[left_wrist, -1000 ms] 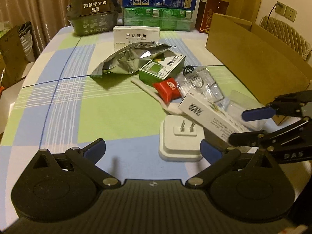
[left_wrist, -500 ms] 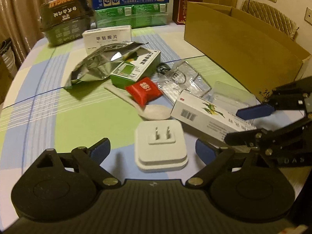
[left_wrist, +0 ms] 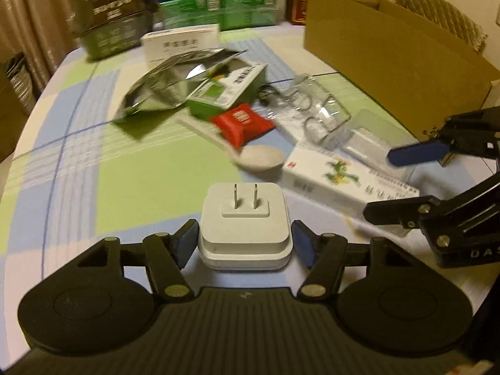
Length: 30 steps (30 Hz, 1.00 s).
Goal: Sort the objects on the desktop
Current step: 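Grasp the white plug adapter with the left tool while the right tool grasps the parrot ointment box, then carry both items to the cardboard box and release them inside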
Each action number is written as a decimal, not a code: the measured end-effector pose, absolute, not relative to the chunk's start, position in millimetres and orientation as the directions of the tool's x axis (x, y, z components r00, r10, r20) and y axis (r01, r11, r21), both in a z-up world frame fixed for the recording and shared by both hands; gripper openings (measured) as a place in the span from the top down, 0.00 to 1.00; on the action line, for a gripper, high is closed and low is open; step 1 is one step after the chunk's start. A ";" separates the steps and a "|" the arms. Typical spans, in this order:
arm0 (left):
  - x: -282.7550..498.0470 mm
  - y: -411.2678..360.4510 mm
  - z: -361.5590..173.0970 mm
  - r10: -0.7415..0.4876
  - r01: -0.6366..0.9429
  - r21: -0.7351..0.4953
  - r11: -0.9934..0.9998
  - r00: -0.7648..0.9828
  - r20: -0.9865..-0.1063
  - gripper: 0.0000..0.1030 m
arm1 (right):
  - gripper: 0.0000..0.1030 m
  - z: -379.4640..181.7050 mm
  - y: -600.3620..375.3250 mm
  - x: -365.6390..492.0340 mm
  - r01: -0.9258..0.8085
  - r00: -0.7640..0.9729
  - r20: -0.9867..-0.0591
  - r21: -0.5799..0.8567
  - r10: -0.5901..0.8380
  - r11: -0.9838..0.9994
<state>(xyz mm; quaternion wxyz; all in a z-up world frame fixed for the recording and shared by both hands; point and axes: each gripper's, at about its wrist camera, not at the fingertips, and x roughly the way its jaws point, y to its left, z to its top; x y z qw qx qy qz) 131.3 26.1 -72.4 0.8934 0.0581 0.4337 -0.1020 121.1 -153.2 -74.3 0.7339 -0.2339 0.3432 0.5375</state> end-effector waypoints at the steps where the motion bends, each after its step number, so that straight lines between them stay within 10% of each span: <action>1: 130.2 28.6 -72.4 -0.126 0.225 0.017 0.974 0.603 -0.788 0.41 | 0.36 -76.3 -151.1 122.0 -0.949 0.180 -0.761 0.031 0.623 0.313; 7: 132.6 26.4 -75.2 -0.116 0.238 0.041 0.970 0.610 -0.784 0.32 | 0.37 -88.9 -140.4 128.9 -0.948 0.159 -0.786 0.049 0.598 0.315; 12: 138.5 22.6 -80.3 -0.112 0.252 0.057 0.966 0.606 -0.787 0.30 | 0.63 -94.5 -137.7 134.5 -0.939 0.155 -0.801 0.062 0.578 0.338; 30: 135.1 18.3 -78.8 -0.087 0.175 0.026 0.984 0.610 -0.788 0.42 | 0.66 -89.4 -140.9 130.6 -0.930 0.158 -0.775 0.091 0.612 0.356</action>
